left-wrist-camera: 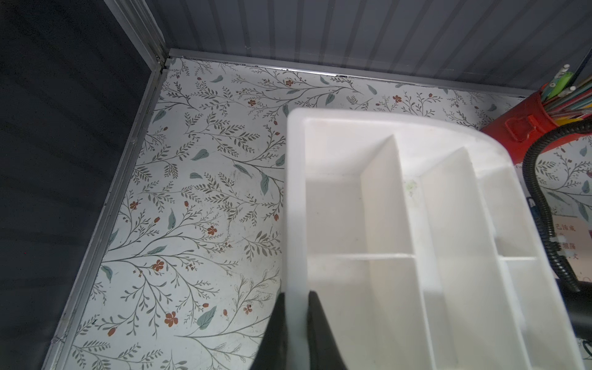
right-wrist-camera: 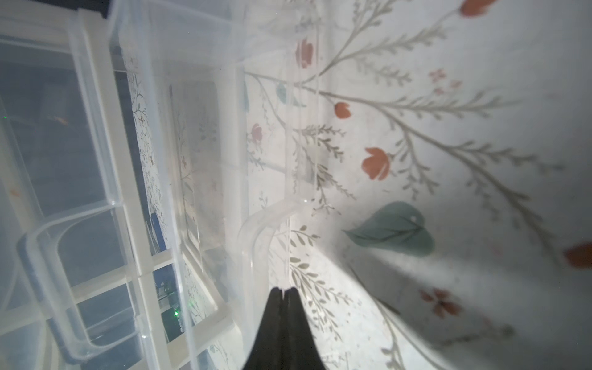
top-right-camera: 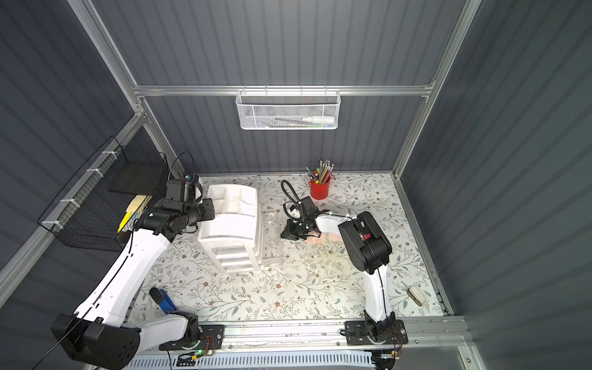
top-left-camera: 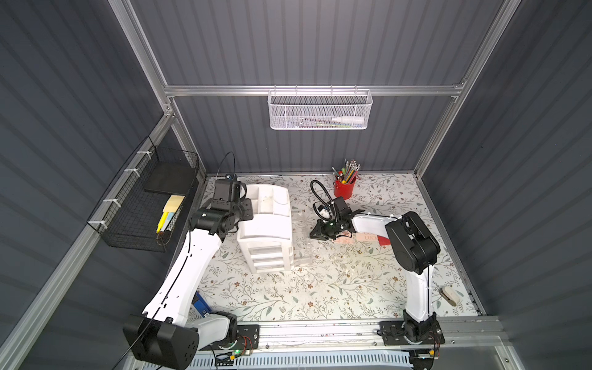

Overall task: Take the postcards out of the drawer
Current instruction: Close the drawer in the storage box.

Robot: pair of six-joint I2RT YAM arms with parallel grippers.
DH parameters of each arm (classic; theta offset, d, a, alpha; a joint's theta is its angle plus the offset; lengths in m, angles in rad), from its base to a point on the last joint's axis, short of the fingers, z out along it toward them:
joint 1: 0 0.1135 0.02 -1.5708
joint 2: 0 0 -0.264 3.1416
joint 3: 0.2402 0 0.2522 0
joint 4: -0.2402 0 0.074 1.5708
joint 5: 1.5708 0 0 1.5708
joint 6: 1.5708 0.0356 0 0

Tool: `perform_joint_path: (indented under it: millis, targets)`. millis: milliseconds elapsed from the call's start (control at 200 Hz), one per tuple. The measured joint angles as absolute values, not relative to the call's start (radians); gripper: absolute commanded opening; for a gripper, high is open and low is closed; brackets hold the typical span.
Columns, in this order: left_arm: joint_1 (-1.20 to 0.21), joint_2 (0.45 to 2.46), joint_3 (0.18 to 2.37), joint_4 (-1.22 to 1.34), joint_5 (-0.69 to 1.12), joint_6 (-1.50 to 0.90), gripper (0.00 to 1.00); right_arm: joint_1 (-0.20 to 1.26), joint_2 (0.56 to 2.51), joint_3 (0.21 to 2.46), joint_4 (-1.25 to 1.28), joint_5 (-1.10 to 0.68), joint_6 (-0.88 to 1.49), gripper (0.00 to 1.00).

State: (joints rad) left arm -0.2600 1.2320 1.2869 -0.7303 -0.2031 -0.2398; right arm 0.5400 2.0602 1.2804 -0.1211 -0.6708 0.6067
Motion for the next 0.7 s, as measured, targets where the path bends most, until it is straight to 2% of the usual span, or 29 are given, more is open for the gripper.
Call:
perform_joint_path:
  millis: [700]
  targets:
    - [-0.258,1.229,1.28,-0.716,-0.187,-0.24,0.0,0.615,2.118,1.383,-0.097,-0.698,0.648,0.04]
